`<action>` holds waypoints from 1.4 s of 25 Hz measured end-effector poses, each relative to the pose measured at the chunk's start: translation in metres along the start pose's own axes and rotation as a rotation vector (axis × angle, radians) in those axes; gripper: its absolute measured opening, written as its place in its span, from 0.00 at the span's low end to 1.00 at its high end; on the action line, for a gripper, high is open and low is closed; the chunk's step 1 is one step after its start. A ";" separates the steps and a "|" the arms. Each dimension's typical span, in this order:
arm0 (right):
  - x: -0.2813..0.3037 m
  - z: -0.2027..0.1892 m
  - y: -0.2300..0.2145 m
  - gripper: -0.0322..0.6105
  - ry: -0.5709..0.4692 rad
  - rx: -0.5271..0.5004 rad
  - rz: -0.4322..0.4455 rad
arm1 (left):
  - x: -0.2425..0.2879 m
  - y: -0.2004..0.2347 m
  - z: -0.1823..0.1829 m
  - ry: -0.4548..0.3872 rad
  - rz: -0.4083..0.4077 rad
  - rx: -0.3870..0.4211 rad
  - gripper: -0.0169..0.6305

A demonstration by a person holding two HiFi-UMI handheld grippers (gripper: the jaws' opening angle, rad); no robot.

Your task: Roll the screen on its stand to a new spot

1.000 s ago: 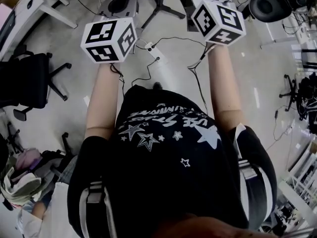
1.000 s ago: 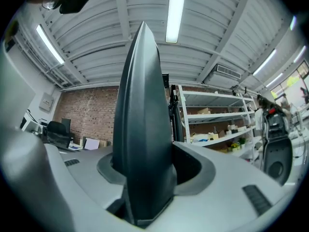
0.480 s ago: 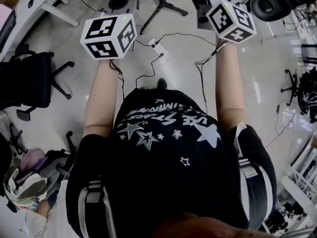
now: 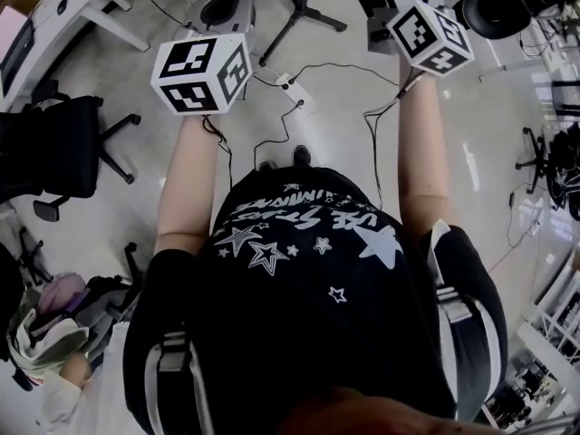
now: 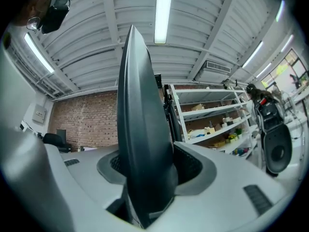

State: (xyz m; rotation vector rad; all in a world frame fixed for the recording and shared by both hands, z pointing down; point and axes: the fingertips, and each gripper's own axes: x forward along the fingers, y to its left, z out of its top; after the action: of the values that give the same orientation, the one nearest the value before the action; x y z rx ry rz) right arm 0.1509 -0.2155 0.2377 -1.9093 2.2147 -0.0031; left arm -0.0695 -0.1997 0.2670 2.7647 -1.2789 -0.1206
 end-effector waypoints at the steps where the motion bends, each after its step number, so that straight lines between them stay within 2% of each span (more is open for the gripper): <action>1: -0.001 0.000 0.000 0.39 0.005 0.001 0.000 | -0.003 0.001 0.000 -0.001 0.001 -0.001 0.04; 13: -0.042 0.000 0.014 0.39 0.016 -0.067 -0.042 | -0.023 -0.004 0.004 -0.008 -0.045 -0.001 0.04; 23: -0.097 -0.024 0.029 0.39 0.045 -0.029 -0.115 | -0.046 -0.006 -0.012 0.008 -0.098 -0.039 0.04; 27: -0.110 -0.045 0.034 0.39 0.094 0.026 -0.091 | -0.053 -0.013 -0.021 0.018 -0.097 -0.045 0.04; 29: -0.114 -0.051 0.036 0.32 0.111 0.038 -0.075 | -0.057 -0.018 -0.025 0.026 -0.094 -0.036 0.04; 35: -0.121 -0.051 0.035 0.24 0.141 0.011 -0.018 | -0.058 -0.031 -0.018 0.006 -0.038 -0.029 0.04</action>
State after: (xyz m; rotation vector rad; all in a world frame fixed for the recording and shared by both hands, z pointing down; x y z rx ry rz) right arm 0.1245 -0.0985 0.3025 -1.9796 2.2810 -0.1567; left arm -0.0816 -0.1348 0.2830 2.7641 -1.2132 -0.1319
